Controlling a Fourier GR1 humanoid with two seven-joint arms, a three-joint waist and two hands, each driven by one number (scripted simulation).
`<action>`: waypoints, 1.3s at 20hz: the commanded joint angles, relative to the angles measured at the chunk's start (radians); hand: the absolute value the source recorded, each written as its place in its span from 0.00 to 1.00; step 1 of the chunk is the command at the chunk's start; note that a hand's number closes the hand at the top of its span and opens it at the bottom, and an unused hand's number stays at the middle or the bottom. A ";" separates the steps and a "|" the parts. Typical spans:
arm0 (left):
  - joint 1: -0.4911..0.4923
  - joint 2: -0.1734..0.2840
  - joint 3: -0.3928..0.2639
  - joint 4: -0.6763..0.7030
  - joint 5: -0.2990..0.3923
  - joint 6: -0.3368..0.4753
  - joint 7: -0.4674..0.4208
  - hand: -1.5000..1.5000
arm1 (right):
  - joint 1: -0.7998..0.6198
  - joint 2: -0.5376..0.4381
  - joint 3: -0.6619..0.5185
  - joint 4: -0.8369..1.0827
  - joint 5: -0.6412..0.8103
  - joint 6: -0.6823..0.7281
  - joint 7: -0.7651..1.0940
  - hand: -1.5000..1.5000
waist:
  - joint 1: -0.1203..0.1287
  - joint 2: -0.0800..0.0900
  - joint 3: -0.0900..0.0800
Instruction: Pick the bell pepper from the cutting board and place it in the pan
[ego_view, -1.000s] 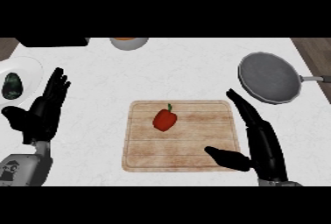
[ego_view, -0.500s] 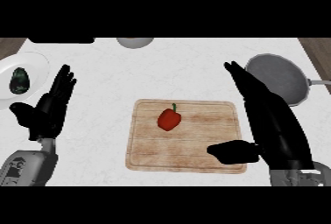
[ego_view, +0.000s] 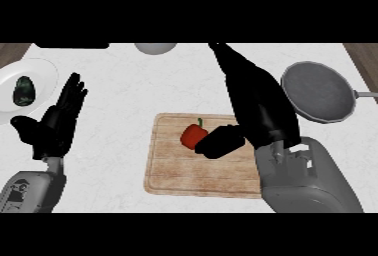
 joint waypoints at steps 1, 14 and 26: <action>0.001 0.019 0.024 -0.061 0.012 -0.018 0.060 0.50 | -0.024 0.091 0.017 0.104 0.011 0.011 0.027 0.00 | 0.001 0.000 0.001; -0.005 -0.057 0.011 0.031 -0.040 -0.015 -0.018 0.50 | -0.061 0.127 0.058 0.235 0.085 -0.039 0.160 0.00 | -0.004 0.000 0.000; -0.027 -0.074 0.039 0.048 -0.073 -0.024 -0.026 0.50 | 0.037 0.128 0.062 0.354 0.024 -0.024 0.033 0.00 | -0.005 0.001 0.001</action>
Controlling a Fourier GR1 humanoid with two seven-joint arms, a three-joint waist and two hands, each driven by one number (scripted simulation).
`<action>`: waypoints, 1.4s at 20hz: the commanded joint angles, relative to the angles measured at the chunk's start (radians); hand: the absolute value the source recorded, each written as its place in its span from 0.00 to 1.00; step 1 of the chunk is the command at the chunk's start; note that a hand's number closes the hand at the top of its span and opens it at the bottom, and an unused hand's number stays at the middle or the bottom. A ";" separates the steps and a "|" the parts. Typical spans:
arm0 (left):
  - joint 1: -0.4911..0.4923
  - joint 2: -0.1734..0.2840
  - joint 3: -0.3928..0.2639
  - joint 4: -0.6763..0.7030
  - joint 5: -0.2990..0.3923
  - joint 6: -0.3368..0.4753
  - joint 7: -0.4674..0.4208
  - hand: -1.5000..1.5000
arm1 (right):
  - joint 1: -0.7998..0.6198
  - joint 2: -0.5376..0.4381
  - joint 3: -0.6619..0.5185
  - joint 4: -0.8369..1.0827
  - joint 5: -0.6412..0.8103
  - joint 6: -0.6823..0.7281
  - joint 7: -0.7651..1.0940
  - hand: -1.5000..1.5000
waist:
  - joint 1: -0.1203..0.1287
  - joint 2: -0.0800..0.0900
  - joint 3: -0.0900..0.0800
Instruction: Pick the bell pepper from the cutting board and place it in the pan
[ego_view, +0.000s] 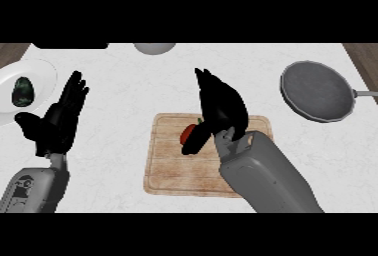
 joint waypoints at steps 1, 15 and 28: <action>-0.005 -0.013 0.012 -0.007 -0.015 0.008 -0.001 0.50 | -0.010 0.006 0.031 0.029 -0.055 0.004 0.075 0.00 | 0.002 0.000 0.000; -0.011 -0.040 0.003 -0.041 -0.041 -0.008 0.045 0.50 | -0.024 0.006 0.113 0.227 -0.016 0.053 0.060 0.00 | 0.009 0.000 0.000; 0.010 -0.062 0.015 -0.065 -0.061 -0.016 0.052 0.50 | -0.117 0.006 0.106 0.394 -0.105 0.053 0.034 0.00 | 0.009 0.001 0.000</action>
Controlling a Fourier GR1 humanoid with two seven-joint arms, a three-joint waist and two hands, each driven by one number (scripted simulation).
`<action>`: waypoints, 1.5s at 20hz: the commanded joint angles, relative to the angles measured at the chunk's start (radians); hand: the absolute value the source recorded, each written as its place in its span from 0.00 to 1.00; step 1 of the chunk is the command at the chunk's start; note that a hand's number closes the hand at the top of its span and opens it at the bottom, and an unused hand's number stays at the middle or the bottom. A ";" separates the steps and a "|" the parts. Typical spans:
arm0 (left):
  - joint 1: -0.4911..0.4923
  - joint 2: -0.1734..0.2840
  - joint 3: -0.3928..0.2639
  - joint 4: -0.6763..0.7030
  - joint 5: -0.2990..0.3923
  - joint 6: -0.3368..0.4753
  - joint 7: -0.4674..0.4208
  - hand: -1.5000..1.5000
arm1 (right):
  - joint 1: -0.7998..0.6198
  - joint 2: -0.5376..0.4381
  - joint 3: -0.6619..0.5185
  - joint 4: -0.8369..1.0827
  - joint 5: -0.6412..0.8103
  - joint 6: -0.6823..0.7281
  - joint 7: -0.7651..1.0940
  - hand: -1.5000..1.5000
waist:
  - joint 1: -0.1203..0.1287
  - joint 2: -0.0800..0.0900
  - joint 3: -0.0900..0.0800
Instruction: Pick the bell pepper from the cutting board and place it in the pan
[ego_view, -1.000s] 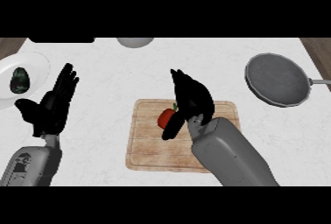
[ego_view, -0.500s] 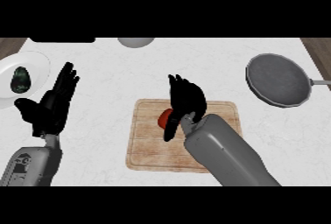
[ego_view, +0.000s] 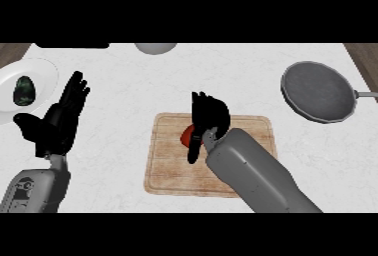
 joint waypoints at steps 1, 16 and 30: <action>-0.055 -0.018 0.014 0.074 -0.010 -0.001 -0.022 0.50 | -0.005 0.006 -0.010 0.068 0.025 -0.005 -0.002 0.00 | -0.006 0.001 0.000; -0.003 -0.055 0.008 0.002 -0.046 0.015 0.000 0.50 | 0.014 0.007 0.095 0.252 -0.077 -0.053 -0.124 1.00 | -0.001 0.001 0.000; 0.003 -0.014 0.069 -0.006 -0.022 -0.027 0.014 0.50 | 0.170 -0.080 0.263 -0.031 -0.008 0.020 -0.299 1.00 | -0.035 -0.009 0.000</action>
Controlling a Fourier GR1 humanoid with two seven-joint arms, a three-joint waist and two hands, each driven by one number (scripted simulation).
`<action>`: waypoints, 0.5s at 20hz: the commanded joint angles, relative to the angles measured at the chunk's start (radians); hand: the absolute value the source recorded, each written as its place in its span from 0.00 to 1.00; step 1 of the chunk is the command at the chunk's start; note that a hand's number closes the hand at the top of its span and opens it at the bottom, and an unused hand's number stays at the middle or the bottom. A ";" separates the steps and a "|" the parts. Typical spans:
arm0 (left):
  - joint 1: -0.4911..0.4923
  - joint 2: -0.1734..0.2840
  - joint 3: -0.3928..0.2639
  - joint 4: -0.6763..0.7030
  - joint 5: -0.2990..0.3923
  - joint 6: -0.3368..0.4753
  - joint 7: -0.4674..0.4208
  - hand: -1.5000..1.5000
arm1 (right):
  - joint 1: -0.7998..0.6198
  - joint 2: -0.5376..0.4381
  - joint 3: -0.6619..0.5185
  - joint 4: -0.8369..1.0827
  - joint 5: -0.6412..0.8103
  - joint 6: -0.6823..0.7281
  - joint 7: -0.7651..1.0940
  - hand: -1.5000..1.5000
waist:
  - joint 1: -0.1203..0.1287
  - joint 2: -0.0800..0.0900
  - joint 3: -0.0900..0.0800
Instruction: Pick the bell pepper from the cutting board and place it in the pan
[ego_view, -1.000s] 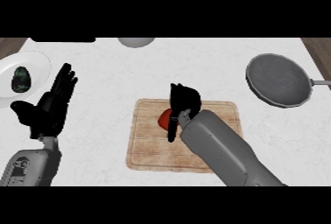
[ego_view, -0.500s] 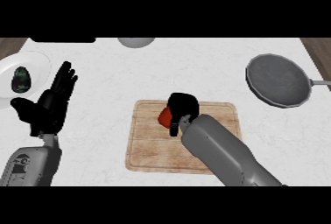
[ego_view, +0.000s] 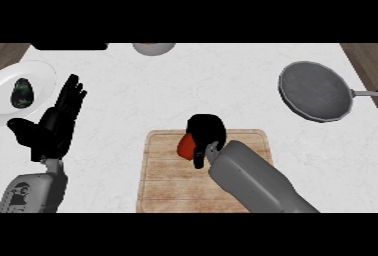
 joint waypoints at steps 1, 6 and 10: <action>-0.015 0.022 0.035 0.031 0.009 -0.002 -0.005 0.50 | 0.147 -0.084 0.141 -0.220 0.025 0.070 -0.135 1.00 | -0.035 -0.004 0.000; 0.052 0.028 0.033 -0.028 0.016 -0.019 -0.016 0.50 | 0.345 -0.294 0.242 -0.566 0.116 -0.018 -0.196 1.00 | -0.036 -0.008 0.000; 0.018 0.011 0.022 -0.019 -0.018 0.030 0.020 0.50 | 0.313 -0.403 0.154 -0.741 0.247 -0.192 -0.220 1.00 | -0.048 -0.009 0.002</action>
